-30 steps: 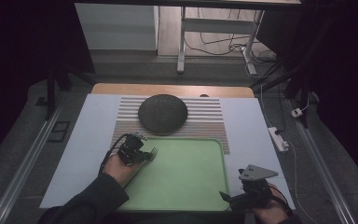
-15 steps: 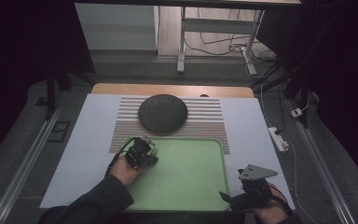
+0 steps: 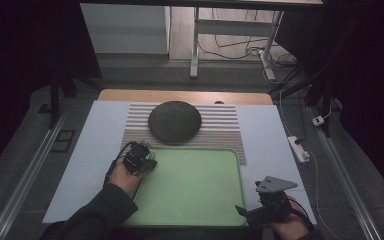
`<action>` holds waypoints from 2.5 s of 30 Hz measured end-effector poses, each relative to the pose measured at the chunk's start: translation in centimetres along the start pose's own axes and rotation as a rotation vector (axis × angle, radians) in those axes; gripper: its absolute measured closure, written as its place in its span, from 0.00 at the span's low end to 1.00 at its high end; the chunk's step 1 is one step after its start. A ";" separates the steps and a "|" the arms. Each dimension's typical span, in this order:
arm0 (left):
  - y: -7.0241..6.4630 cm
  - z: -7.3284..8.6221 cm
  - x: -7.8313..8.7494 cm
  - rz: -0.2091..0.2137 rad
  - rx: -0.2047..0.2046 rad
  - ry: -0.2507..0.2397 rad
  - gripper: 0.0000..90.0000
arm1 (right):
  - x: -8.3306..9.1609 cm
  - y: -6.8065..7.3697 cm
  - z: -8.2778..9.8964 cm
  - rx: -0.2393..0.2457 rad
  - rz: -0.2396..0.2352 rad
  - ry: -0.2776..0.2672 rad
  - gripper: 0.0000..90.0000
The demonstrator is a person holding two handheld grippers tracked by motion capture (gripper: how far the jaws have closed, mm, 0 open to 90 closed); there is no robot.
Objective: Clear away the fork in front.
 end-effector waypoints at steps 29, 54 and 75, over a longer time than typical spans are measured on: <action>2.4 -0.3 2.3 0.006 0.048 -0.057 0.86 | 0.0 -0.1 0.0 -0.010 -0.016 -0.004 0.00; -0.5 0.1 5.9 0.210 -0.096 -0.196 0.00 | 0.0 0.0 0.0 -0.010 -0.022 -0.004 0.00; -0.3 5.4 11.0 0.267 -0.076 -0.279 0.00 | 0.0 -0.2 0.1 -0.042 -0.027 -0.001 0.00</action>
Point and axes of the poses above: each handheld gripper's, and its own axes: x roughly backward along the jaws, z roughly out of its underside, y roughly to its left, the point moved 8 cm from there along -x, roughly forward along the jaws, and after that the axes turned 11 degrees about x, right-handed, at the moved point
